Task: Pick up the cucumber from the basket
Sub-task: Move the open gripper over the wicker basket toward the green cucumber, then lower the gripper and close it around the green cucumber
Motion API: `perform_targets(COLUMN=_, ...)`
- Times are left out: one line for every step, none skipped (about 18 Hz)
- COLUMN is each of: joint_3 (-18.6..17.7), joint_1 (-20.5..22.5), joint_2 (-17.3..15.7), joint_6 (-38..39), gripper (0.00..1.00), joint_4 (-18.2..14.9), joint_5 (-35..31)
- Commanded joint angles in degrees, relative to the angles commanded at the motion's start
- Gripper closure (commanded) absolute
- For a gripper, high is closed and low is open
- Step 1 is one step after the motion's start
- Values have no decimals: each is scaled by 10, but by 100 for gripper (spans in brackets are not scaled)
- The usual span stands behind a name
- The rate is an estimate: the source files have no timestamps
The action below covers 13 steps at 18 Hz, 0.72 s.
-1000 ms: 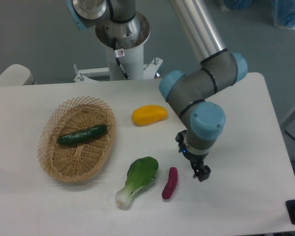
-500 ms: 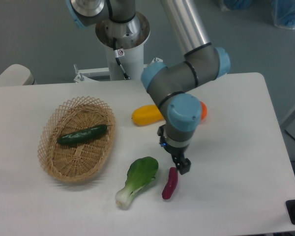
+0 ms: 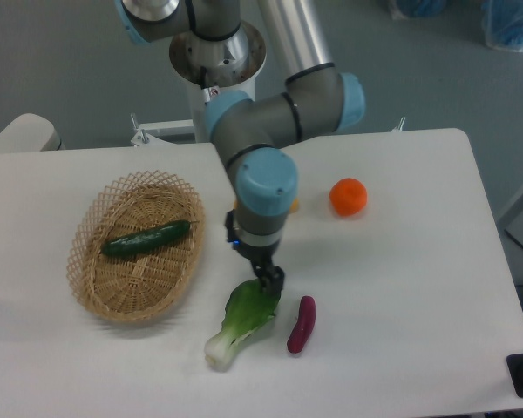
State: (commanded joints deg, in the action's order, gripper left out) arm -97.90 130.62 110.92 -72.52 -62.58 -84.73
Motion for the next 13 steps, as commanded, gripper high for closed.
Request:
perform_targets(joint_3=-6, joint_1=-11, joint_2=-5, joint_6=11, gripper=0, joint_4=0, joint_5=0)
perform_targets(joint_3=-16, joint_1=-24, joint_2=-10, joint_6=21, gripper=0, joint_4=2, joint_5=2)
perform_targets(joint_3=-25, joint_1=-35, joint_2=-14, joint_6=28, gripper=0, joint_4=3, joint_5=2)
perform_targets(joint_3=-37, joint_1=-45, joint_2=-21, joint_6=32, gripper=0, joint_4=4, joint_5=0)
perform_targets(joint_3=-54, joint_1=-52, joint_2=-28, joint_6=33, gripper=0, joint_4=8, joint_5=0)
perform_targets(joint_3=-68, joint_1=-59, joint_2=-33, joint_6=33, gripper=0, joint_4=11, joint_5=0)
perform_targets(joint_3=-79, joint_1=-67, joint_2=-40, joint_6=34, gripper=0, joint_4=11, joint_5=0)
perform_targets(joint_3=-88, joint_1=-77, joint_2=-43, joint_6=35, gripper=0, joint_4=11, joint_5=0)
perform_targets(joint_3=-92, joint_1=-88, joint_2=-41, joint_6=38, gripper=0, joint_4=11, joint_5=0)
perform_targets(joint_3=-96, joint_1=-96, joint_2=-38, joint_6=48, gripper=0, joint_4=13, joint_5=0)
perform_targets(joint_3=-97, joint_1=-103, joint_2=-34, joint_6=60, gripper=0, joint_4=22, joint_5=-1)
perform_targets(joint_3=-99, joint_1=-110, joint_2=-27, joint_6=72, gripper=0, joint_4=30, joint_5=-1)
perform_targets(joint_3=-102, joint_1=-116, joint_2=-20, joint_6=83, gripper=0, joint_4=38, joint_5=-1)
